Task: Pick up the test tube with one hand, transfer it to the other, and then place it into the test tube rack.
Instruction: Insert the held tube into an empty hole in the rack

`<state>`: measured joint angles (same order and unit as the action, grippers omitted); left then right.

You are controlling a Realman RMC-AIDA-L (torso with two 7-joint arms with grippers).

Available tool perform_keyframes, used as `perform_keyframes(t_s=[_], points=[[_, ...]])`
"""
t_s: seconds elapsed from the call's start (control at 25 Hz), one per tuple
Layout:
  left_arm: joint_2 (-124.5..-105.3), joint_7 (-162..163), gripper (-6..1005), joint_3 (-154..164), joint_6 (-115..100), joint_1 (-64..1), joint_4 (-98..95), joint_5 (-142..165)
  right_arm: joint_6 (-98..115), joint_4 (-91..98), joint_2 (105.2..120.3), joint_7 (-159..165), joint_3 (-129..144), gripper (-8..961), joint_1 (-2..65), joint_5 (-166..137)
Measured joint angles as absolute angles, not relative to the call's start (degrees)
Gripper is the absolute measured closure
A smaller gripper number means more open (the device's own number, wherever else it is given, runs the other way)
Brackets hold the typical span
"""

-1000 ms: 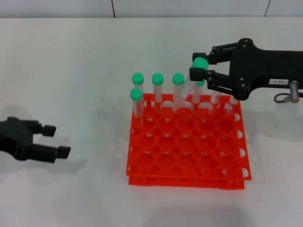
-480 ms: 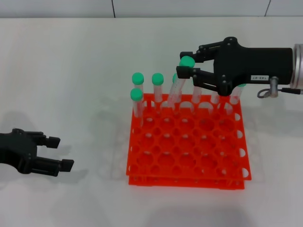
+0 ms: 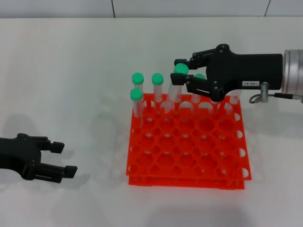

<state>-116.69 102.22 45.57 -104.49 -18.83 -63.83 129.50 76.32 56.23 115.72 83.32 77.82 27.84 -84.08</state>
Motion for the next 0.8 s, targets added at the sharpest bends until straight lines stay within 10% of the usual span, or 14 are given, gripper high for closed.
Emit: perform_keyframes(t_s=[0.8], points=[[-116.90,100.05,118,45.47,-104.32,-19.45,-61.79,129.99,71.80,55.95,115.93,83.32,83.08,686,29.08,-83.69]])
